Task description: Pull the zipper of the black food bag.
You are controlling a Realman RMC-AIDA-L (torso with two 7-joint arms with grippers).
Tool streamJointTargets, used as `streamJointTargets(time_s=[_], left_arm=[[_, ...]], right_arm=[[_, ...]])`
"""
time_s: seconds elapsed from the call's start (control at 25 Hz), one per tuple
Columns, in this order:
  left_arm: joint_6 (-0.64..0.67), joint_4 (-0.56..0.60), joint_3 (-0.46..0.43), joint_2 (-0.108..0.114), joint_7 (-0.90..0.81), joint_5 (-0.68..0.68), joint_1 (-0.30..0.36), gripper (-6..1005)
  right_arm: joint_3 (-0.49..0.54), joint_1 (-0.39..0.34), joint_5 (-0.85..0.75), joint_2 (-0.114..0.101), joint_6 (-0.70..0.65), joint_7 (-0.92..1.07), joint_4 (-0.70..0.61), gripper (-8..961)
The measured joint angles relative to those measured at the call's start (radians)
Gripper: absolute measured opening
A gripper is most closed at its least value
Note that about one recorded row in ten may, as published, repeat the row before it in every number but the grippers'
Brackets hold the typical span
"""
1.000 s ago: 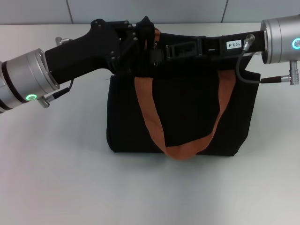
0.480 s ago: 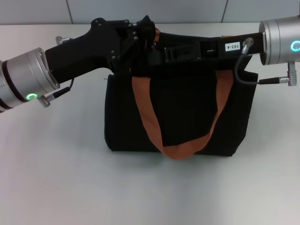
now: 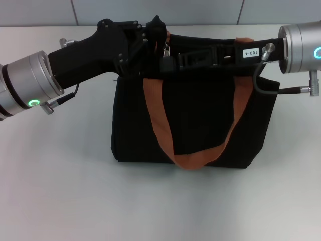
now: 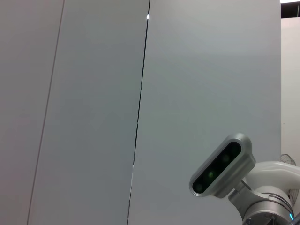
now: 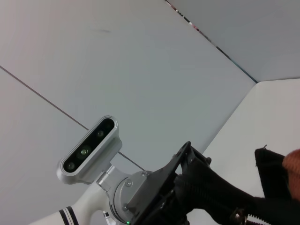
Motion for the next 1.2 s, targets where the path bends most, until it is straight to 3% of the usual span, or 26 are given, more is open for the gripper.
streamJointTargets(time_s=[0.12,1.2], left_arm=[[0.0,0.0,0.0,0.0,0.0,0.0,0.0,19],[0.005,0.0,0.0,-0.001,0.0,0.002,-0.003,19]], right_arm=[[0.0,-0.002,0.0,0.0,0.001,0.001,0.006,228],[0.026,0.013,0.001,0.004,0.045,0.004,0.044,134]])
